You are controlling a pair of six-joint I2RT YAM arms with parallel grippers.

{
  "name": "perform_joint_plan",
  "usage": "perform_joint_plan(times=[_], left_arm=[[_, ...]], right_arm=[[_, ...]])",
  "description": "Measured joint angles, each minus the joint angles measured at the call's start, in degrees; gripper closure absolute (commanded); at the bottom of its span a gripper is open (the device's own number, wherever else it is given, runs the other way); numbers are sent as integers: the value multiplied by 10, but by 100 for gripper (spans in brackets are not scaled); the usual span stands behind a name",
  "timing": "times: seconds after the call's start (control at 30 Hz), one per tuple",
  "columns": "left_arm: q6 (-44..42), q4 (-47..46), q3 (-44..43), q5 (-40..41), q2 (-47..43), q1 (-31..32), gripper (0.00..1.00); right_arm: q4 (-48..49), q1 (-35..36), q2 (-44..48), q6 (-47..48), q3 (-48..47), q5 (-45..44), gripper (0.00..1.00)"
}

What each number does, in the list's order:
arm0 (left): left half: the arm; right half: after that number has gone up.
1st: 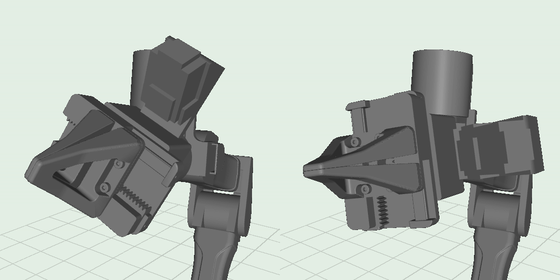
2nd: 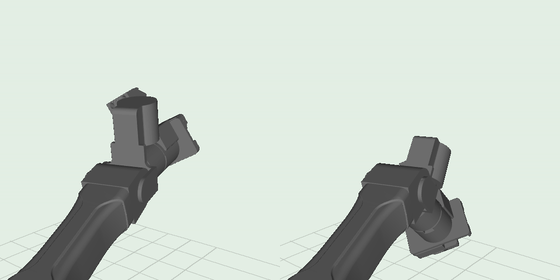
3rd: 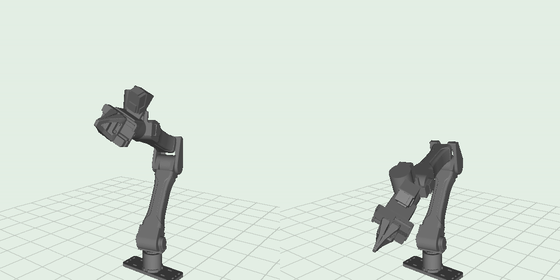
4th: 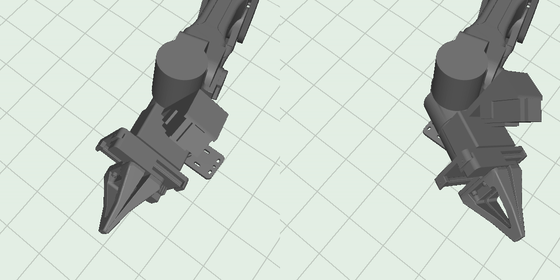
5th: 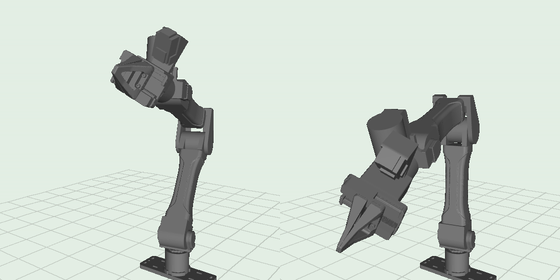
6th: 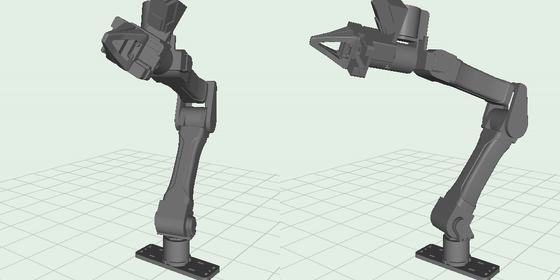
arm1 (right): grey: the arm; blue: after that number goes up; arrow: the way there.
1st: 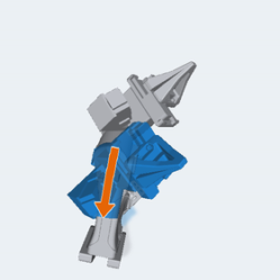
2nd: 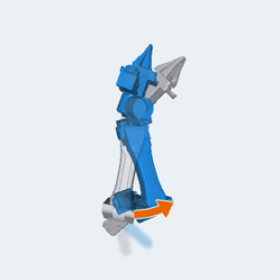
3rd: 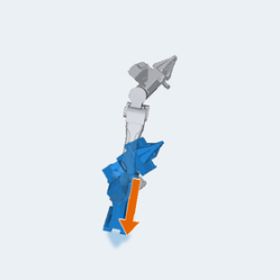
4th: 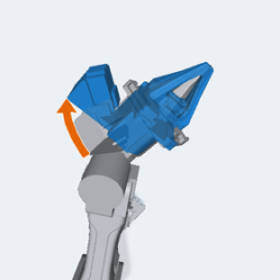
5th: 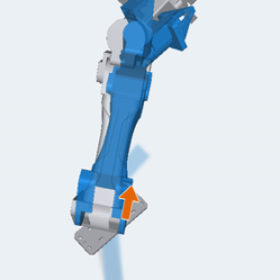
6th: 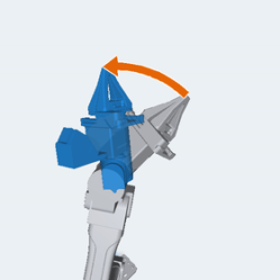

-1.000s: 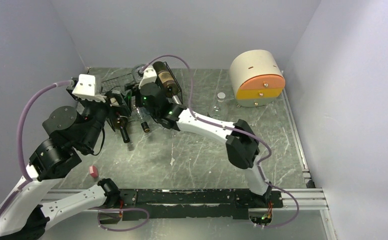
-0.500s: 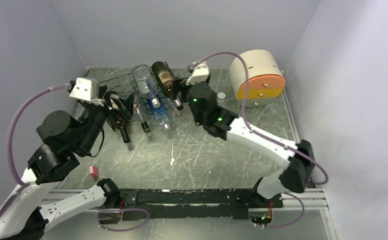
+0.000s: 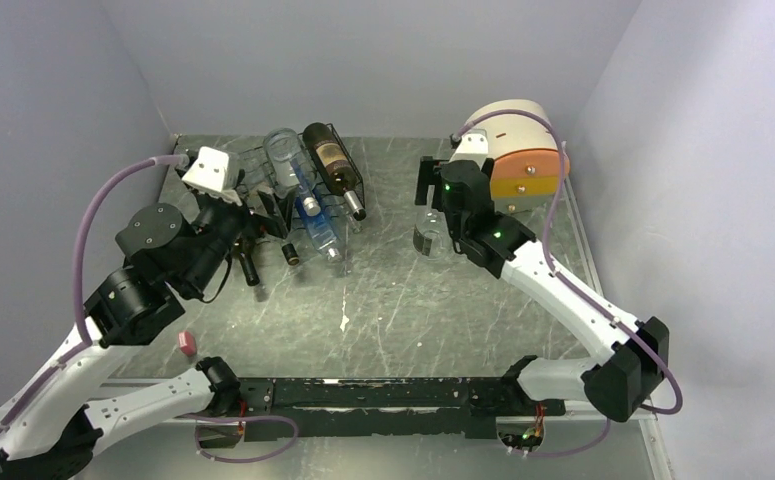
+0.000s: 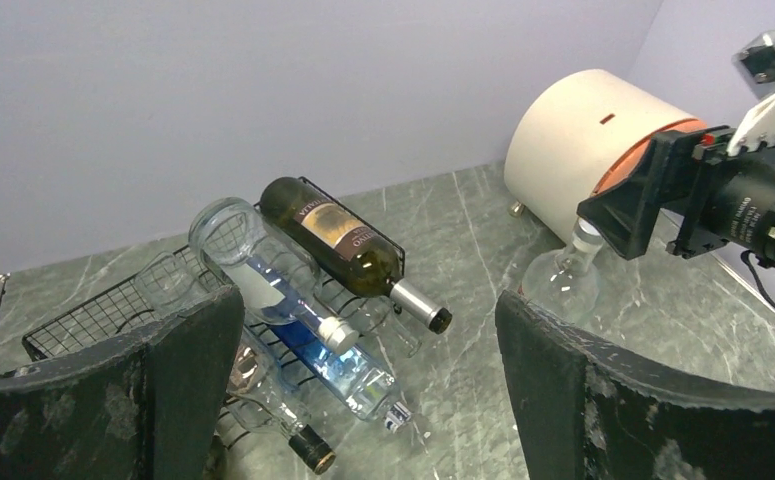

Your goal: Put the wine bottle on the wine rack

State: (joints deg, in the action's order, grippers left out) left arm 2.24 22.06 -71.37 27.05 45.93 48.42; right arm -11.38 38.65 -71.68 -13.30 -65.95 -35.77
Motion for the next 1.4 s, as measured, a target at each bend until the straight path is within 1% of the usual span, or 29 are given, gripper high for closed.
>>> perform_joint_plan(times=[0.13, 0.23, 0.3, 0.33, 0.57, 0.67, 0.87, 1.03, 1.2, 1.4], left_arm=[[2, 0, 0, -7, 9, 0, 1], [2, 0, 1, -12, 15, 0, 1], [2, 0, 2, -14, 19, 0, 1], [2, 0, 2, -16, 21, 0, 1], [3, 1, 3, -18, 28, 0, 1], [3, 1, 3, -18, 28, 0, 1], [3, 1, 3, -18, 33, 0, 1], [5, 1, 7, -19, 39, 0, 1], [13, 1, 8, -23, 52, 0, 1], [21, 1, 8, -31, 71, 0, 1]], right_arm=[[-38, -20, -22, -2, -5, 35, 17], [-62, -35, -53, 1, -14, 60, 23], [-72, -45, -75, 3, -20, 74, 29], [-76, -49, -84, 5, -23, 80, 33], [-91, -63, -117, 19, -42, 102, 68], [-97, -64, -117, 20, -46, 113, 72], [-98, -66, -115, 22, -45, 127, 87], [-57, -68, -76, 16, 8, 137, 100], [22, -69, -2, -5, 105, 136, 100], [77, -73, 64, -40, 184, 118, 100]])
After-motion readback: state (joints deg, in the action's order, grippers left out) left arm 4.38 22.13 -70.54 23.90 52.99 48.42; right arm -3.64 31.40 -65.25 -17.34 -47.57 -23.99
